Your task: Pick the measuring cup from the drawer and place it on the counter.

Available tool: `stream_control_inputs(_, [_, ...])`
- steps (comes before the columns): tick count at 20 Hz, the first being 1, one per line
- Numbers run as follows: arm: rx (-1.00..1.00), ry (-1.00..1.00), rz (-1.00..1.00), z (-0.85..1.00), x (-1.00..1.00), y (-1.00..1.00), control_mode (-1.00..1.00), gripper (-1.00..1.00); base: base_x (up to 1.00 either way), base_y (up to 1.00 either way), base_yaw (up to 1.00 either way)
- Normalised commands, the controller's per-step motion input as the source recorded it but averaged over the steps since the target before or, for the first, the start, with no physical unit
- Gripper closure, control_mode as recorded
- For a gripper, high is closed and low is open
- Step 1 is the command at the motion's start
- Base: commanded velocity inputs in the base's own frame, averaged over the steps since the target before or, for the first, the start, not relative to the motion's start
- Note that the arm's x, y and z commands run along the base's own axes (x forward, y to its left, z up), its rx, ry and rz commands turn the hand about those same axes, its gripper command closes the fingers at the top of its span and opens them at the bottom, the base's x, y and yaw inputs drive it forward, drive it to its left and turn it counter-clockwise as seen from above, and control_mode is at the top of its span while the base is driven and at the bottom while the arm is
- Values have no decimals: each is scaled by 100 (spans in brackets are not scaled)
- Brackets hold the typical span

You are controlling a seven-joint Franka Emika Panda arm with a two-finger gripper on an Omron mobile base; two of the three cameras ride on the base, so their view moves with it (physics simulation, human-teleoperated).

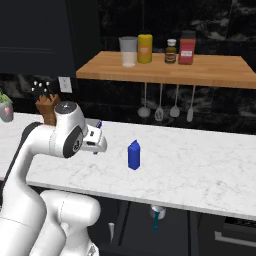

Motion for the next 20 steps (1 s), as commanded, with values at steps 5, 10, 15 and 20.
stream_control_inputs(5, [0,0,0,0,0,0,100,-100,-5,4,-15])
stream_control_inputs(10, [0,0,0,0,0,0,100,-100,-14,24,-22])
stream_control_inputs(15, [0,0,0,0,0,0,100,-100,-19,39,-26])
stream_control_inputs(20, [0,0,0,0,0,0,100,-100,-38,34,-33])
